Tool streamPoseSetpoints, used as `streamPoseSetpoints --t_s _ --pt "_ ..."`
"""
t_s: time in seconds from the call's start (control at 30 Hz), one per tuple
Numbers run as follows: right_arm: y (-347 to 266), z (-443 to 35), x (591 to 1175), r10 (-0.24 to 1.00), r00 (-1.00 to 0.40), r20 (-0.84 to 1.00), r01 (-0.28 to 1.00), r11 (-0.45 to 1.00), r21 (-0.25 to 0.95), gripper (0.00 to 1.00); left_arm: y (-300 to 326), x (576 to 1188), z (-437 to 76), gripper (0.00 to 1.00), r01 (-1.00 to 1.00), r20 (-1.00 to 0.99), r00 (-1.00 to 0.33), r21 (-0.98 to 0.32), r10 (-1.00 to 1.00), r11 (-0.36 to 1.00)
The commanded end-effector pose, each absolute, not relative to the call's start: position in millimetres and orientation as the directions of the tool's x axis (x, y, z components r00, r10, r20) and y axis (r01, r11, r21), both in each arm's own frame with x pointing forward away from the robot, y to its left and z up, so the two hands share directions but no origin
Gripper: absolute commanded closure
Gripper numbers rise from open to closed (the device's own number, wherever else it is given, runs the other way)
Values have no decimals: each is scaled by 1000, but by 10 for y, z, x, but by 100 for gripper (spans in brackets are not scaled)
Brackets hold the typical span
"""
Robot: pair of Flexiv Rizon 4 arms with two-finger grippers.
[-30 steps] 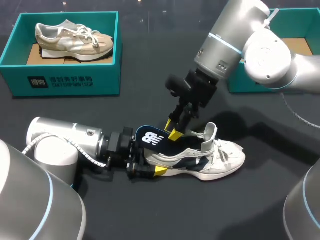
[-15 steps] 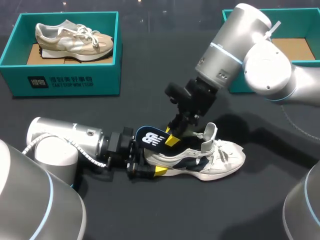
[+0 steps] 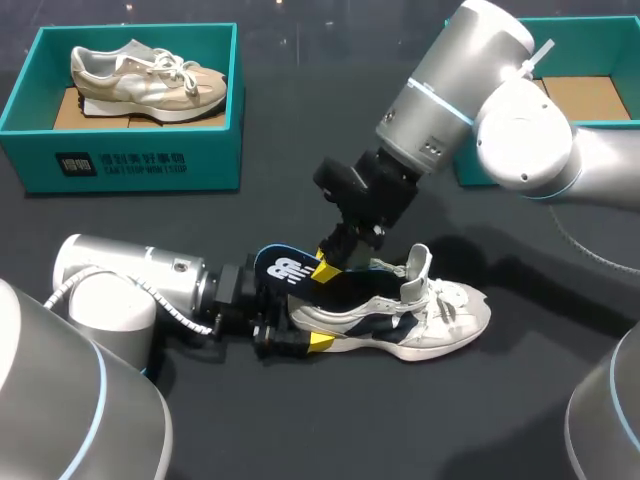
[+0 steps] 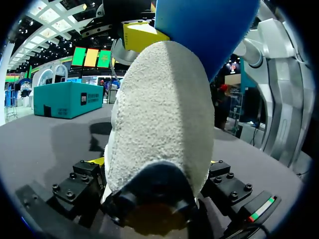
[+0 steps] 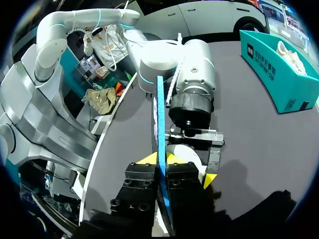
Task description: Take the shoe out of the shoebox, open the shoe tongue, remove and reinsert the insole, then place the shoe into the shoebox
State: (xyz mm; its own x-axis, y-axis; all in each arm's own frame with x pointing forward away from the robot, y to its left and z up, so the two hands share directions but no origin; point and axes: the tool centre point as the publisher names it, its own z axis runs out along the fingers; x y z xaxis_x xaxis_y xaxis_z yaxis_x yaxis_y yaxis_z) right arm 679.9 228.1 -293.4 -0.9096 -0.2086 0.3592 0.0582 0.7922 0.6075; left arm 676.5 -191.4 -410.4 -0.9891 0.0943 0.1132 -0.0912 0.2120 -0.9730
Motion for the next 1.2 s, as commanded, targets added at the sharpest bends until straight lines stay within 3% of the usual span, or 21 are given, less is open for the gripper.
streamPoseSetpoints --t_s 0.03,0.4,0.63,0.73,0.83,1.2 --pt "2380 -2737 6752 -206 -921 331 18 825 565 100 -1918 6762 -4119 100 -91 113 -989 -973 92 214" --pt "2380 -2737 6752 -206 -921 331 18 825 565 100 -1918 6762 -4119 100 -91 113 -989 -973 92 214" --pt "2434 -2131 6809 -177 -954 243 57 687 724 100 -1918 6762 -4119 100 -91 113 -989 -973 92 214" --pt "2284 -1842 6779 -85 -955 284 180 595 783 100 -1918 6762 -4119 100 -91 113 -989 -973 92 214" --pt "2235 -1530 6697 -67 -983 174 100 596 796 100 -1918 6762 -4119 100 -91 113 -989 -973 92 214" --pt "2256 -1481 6717 -82 -980 182 102 576 811 100 -1918 6762 -4119 100 -91 113 -989 -973 92 214"
